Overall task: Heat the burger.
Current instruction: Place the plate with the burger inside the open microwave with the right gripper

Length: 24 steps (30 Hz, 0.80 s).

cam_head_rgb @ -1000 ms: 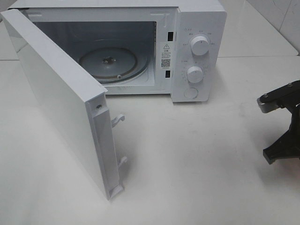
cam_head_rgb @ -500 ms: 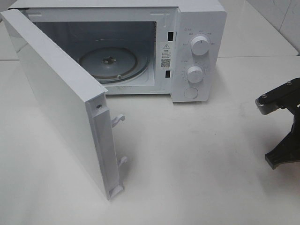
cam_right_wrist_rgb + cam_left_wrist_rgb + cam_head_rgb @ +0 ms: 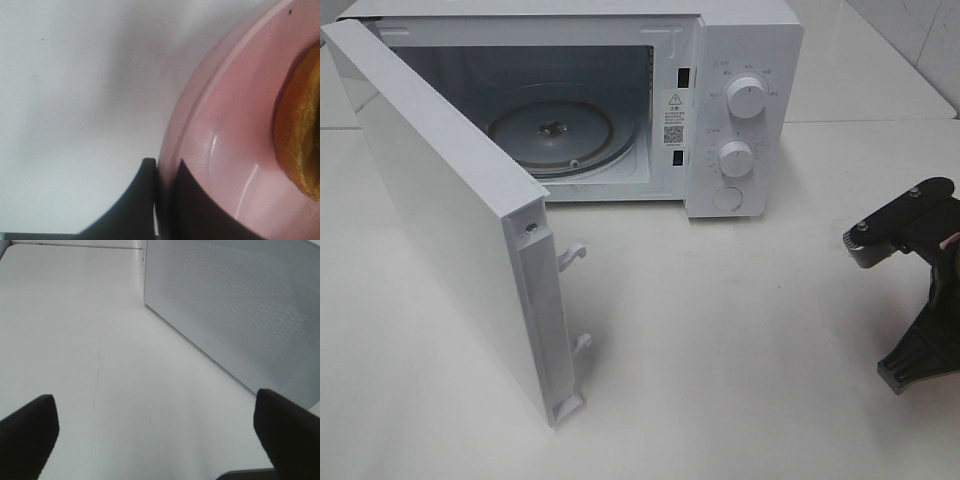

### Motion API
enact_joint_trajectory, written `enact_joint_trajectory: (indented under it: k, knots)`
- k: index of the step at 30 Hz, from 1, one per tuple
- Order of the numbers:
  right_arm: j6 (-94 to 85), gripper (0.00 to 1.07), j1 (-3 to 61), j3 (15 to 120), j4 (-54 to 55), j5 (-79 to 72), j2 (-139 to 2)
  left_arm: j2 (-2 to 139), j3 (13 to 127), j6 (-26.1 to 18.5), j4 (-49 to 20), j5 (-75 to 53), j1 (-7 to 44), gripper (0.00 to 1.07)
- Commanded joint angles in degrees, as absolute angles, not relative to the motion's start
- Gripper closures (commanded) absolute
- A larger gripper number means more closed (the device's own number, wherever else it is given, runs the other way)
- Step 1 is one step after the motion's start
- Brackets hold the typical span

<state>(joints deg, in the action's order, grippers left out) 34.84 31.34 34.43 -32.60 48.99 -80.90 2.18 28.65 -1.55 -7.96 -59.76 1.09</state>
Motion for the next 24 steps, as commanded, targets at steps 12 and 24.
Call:
enact_joint_trajectory:
  k: [12,24]
  knots:
    - [34.1,1.07,41.9,34.4,-35.9,52.9,-79.8,2.0,28.5,-1.5,-8.5,-59.3,1.0,0.09]
    - [33.4,1.07,52.9,34.4,-37.8,55.1,-79.8,2.0,28.5,-1.5,-8.5,-59.3,1.0,0.09]
